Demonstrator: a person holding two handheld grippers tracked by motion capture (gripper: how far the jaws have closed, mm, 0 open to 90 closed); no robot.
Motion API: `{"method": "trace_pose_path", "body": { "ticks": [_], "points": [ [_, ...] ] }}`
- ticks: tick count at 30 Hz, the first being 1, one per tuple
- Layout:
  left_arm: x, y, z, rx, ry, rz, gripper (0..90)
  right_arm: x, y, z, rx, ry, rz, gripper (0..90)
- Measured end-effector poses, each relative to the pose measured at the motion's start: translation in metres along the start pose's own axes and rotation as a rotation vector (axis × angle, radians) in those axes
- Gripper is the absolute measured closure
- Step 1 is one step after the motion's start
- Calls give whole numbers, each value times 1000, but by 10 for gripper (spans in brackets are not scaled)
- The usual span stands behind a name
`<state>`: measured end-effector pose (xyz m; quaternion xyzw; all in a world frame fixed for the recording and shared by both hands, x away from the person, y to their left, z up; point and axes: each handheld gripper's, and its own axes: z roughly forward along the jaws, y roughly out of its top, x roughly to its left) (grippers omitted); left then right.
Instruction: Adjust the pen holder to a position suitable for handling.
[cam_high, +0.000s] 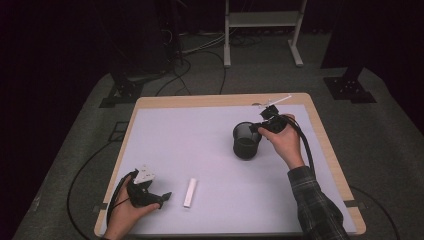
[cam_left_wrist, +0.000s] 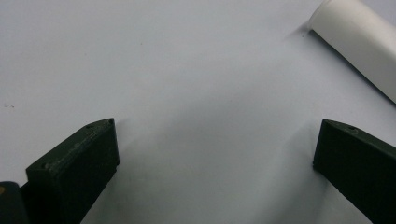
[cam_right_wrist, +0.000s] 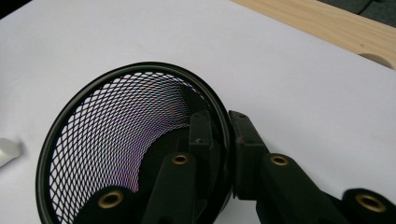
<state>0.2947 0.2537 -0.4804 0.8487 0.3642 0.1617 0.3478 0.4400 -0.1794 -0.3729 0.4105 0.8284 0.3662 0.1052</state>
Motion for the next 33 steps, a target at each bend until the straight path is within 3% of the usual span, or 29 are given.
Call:
{"method": "trace_pose_path", "body": {
  "ticks": [11, 33],
  "points": [
    [0, 0, 0, 0, 0, 0, 0, 25, -6, 2, 17, 69, -47, 800],
    [0, 0, 0, 1, 0, 0, 0, 59, -12, 15, 63, 158, -111, 800]
  ]
}}
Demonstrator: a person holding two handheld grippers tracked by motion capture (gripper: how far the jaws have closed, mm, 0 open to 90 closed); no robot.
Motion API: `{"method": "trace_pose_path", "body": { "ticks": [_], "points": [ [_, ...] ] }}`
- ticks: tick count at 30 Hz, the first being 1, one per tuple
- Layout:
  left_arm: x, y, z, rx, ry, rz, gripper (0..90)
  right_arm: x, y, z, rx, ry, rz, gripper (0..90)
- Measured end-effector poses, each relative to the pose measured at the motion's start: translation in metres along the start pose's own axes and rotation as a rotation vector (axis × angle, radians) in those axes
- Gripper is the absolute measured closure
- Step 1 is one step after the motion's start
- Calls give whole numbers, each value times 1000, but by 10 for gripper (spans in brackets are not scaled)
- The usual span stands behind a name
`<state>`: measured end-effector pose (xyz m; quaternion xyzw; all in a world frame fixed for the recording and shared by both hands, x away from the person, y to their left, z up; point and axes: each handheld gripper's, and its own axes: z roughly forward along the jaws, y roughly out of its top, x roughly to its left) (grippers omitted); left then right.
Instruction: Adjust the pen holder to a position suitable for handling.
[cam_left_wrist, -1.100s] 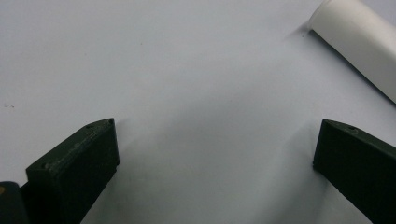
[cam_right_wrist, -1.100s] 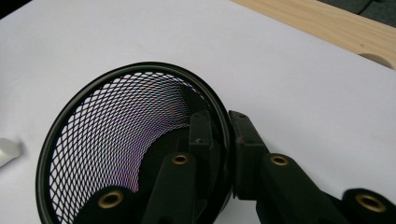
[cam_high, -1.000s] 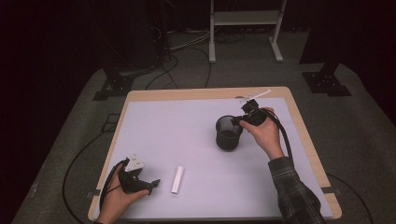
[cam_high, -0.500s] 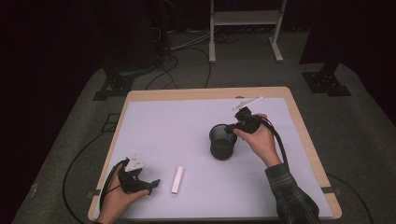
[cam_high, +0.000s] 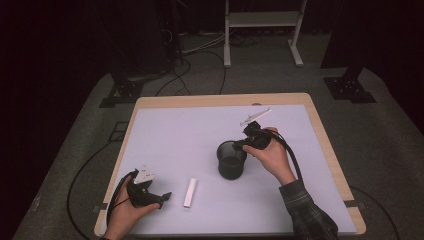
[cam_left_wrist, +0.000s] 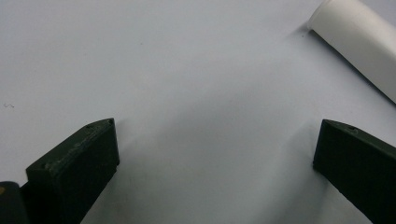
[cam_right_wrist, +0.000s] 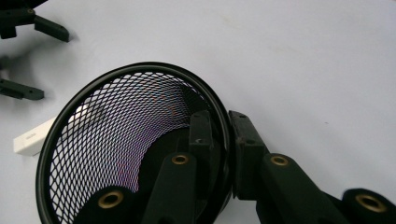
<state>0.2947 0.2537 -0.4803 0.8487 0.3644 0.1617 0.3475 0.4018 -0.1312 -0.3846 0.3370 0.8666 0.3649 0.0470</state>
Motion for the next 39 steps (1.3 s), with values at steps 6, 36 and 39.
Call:
{"method": "trace_pose_path", "body": {
  "ticks": [6, 36, 39],
  "points": [
    [0, 0, 0, 0, 0, 0, 0, 7, 2, 6, 11, 24, -16, 800],
    [0, 0, 0, 0, 0, 0, 0, 12, 4, 16, 37, 41, -38, 695],
    [0, 0, 0, -1, 0, 0, 0, 12, 3, 12, 31, 29, -41, 610]
  ]
}}
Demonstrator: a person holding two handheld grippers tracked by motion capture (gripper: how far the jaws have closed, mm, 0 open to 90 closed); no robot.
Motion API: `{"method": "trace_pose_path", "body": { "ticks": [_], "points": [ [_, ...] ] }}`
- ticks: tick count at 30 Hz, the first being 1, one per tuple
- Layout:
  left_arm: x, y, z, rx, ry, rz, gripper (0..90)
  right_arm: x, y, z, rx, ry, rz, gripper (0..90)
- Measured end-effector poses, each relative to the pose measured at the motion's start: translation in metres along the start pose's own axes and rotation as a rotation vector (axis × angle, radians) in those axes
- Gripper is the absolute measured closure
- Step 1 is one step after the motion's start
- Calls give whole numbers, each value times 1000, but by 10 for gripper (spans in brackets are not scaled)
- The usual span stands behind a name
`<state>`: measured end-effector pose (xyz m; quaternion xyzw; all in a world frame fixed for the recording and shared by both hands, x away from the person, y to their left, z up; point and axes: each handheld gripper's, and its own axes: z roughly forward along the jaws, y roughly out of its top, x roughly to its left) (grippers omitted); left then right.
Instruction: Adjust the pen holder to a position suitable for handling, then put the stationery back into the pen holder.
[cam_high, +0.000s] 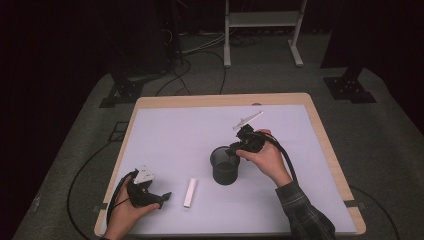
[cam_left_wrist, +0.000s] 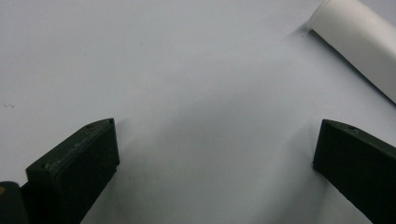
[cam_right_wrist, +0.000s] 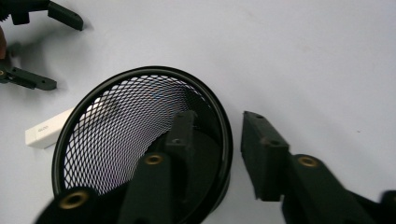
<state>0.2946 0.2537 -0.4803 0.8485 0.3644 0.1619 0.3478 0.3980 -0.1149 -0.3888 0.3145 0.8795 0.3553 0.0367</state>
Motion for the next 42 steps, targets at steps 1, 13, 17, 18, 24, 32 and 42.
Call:
{"method": "trace_pose_path", "body": {
  "ticks": [1, 13, 17, 18, 24, 32, 42],
  "points": [
    [0, 0, 0, 0, 0, 0, 0, 0, 0, -1, 0, -10, -4, 580],
    [0, 0, 0, 0, 1, 1, 0, -1, -14, -20, -97, -45, 14, 341],
    [0, 0, 0, -3, 1, -1, 0, -2, -19, -25, -125, -26, 31, 306],
    [0, 0, 0, -3, 1, 0, 0, -1, -21, -27, -129, -30, 34, 282],
    [0, 0, 0, -3, 1, -1, 0, -2, -29, -36, -150, -30, 40, 264],
    [0, 0, 0, -3, 1, -1, 0, -1, -46, -55, -179, -61, 38, 225],
    [0, 0, 0, 3, 0, -1, 0, -6, -77, -70, -193, -107, 50, 188]
  ]
}}
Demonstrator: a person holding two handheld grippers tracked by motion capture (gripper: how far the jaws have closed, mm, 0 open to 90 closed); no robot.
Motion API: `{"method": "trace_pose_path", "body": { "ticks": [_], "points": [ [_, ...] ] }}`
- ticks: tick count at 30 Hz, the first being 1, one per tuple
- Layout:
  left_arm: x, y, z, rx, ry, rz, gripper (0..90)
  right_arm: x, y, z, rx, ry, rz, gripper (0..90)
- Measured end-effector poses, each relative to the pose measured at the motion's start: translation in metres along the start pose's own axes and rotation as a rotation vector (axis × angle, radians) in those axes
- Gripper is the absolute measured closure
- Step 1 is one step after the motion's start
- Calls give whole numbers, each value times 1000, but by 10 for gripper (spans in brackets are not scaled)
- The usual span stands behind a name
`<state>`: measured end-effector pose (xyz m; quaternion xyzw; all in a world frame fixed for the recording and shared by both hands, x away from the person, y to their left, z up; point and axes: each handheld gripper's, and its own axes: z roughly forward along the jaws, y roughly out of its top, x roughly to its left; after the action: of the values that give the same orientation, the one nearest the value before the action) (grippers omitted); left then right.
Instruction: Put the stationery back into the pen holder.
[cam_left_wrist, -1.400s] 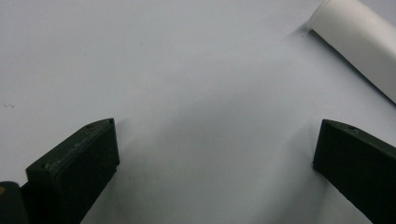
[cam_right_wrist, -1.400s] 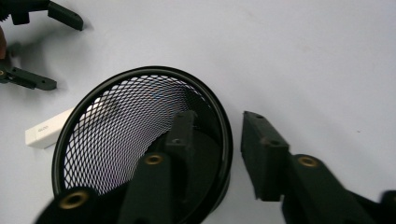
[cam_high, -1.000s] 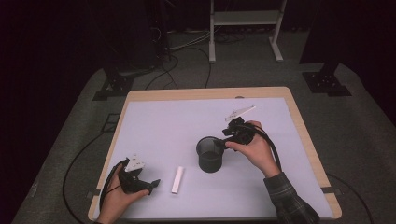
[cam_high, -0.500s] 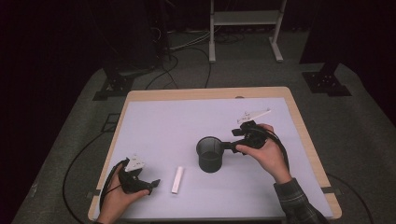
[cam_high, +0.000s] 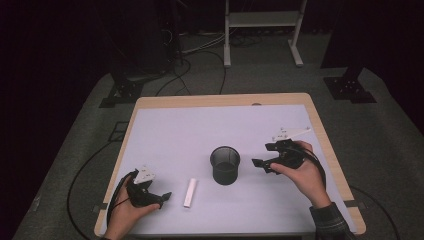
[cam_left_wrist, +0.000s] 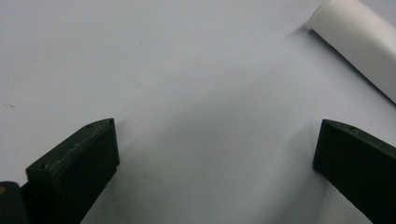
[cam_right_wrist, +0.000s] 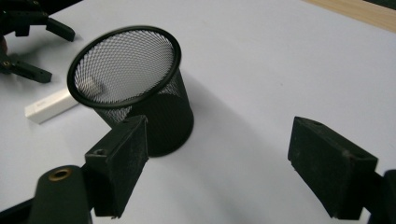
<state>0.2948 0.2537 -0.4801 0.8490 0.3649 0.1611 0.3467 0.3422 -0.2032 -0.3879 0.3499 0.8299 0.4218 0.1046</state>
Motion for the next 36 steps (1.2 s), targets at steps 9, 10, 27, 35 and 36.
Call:
{"method": "trace_pose_path", "body": {
  "ticks": [9, 10, 27, 35, 36],
  "points": [
    [0, 0, 0, -1, -1, -2, 0, -7, -27, -8, 16, -44, 7, 175],
    [0, 0, 0, 0, -1, -2, 0, -8, -33, -8, 26, -55, 6, 171],
    [0, 0, 0, 1, -1, 1, 0, -25, -85, -23, 20, -141, 51, 172],
    [0, 0, 0, 1, -1, 0, 0, -27, -106, -23, 38, -176, 45, 174],
    [0, 0, 0, 1, -1, 0, 0, -27, -111, -23, 44, -184, 48, 173]
  ]
}}
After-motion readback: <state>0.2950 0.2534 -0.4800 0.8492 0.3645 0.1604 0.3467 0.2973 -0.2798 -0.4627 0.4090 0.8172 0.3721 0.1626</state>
